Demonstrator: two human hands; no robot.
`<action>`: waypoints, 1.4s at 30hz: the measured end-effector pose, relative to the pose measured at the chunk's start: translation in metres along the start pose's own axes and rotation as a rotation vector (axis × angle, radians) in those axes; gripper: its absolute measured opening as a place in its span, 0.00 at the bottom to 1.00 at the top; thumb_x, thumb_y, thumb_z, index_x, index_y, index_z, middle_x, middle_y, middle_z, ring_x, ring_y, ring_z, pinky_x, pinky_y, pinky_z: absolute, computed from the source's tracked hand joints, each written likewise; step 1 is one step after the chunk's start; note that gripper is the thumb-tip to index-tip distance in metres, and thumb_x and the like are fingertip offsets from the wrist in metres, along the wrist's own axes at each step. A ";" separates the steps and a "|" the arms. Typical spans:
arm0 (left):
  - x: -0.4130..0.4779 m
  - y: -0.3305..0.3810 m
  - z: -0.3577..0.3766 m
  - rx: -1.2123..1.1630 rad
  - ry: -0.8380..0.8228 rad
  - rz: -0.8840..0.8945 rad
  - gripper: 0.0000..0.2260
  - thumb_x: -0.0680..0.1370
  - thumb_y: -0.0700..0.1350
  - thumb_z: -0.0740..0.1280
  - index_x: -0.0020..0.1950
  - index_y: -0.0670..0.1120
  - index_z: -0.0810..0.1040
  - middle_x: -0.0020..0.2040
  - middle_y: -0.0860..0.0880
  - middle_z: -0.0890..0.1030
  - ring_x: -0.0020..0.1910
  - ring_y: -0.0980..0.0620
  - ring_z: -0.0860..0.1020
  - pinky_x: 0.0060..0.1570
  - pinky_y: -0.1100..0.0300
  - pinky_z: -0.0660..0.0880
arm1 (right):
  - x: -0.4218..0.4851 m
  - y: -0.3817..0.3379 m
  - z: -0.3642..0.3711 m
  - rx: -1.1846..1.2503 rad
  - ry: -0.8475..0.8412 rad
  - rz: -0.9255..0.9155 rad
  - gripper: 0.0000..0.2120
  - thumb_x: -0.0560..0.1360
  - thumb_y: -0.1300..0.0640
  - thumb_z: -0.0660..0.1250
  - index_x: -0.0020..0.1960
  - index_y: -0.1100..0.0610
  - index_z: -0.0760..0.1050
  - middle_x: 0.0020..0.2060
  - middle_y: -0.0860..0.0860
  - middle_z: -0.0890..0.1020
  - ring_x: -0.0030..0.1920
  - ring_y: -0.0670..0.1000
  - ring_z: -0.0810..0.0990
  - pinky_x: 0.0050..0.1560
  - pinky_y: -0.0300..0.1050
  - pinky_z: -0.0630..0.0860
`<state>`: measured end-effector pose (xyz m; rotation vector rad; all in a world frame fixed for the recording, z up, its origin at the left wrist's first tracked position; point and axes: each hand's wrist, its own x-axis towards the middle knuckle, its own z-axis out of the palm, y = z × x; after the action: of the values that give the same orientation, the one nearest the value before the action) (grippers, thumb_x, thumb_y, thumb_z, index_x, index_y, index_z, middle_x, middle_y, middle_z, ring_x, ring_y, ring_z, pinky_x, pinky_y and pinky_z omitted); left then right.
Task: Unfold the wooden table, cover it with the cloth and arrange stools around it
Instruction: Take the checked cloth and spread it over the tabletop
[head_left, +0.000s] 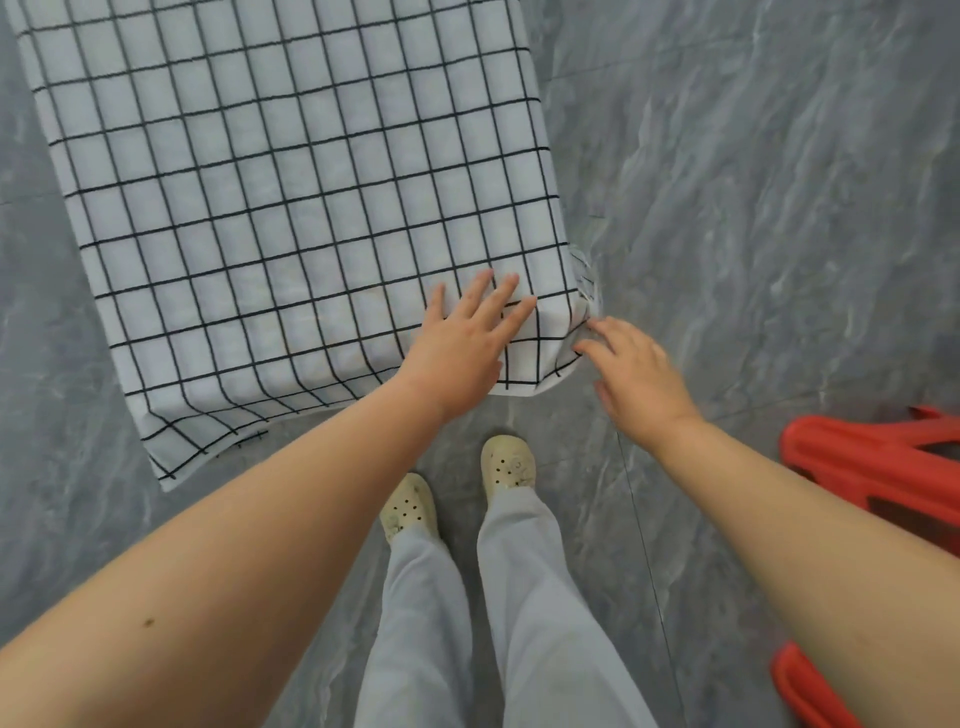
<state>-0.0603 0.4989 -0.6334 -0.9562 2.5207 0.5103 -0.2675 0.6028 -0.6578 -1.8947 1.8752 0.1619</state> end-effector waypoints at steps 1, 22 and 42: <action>0.005 0.003 -0.001 0.012 0.008 0.009 0.33 0.81 0.51 0.57 0.77 0.53 0.38 0.78 0.49 0.39 0.76 0.46 0.39 0.71 0.37 0.47 | 0.000 0.003 0.003 -0.031 -0.014 -0.024 0.28 0.62 0.71 0.73 0.60 0.59 0.76 0.64 0.61 0.74 0.66 0.64 0.71 0.62 0.60 0.70; 0.046 0.022 -0.012 0.078 -0.007 -0.076 0.31 0.79 0.58 0.57 0.77 0.54 0.45 0.78 0.49 0.47 0.76 0.44 0.47 0.68 0.36 0.56 | 0.013 0.053 -0.021 -0.216 0.094 0.098 0.20 0.51 0.66 0.80 0.38 0.54 0.75 0.35 0.50 0.75 0.37 0.55 0.74 0.37 0.43 0.59; 0.025 0.012 -0.005 0.260 0.012 0.086 0.41 0.78 0.55 0.61 0.75 0.50 0.32 0.76 0.46 0.31 0.75 0.43 0.33 0.71 0.36 0.48 | -0.029 0.010 -0.012 0.398 0.326 0.705 0.14 0.77 0.62 0.60 0.62 0.56 0.74 0.59 0.55 0.75 0.58 0.58 0.74 0.50 0.49 0.71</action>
<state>-0.0875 0.4913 -0.6385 -0.7586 2.5668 0.1934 -0.2815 0.6249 -0.6374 -0.9873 2.5010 -0.2973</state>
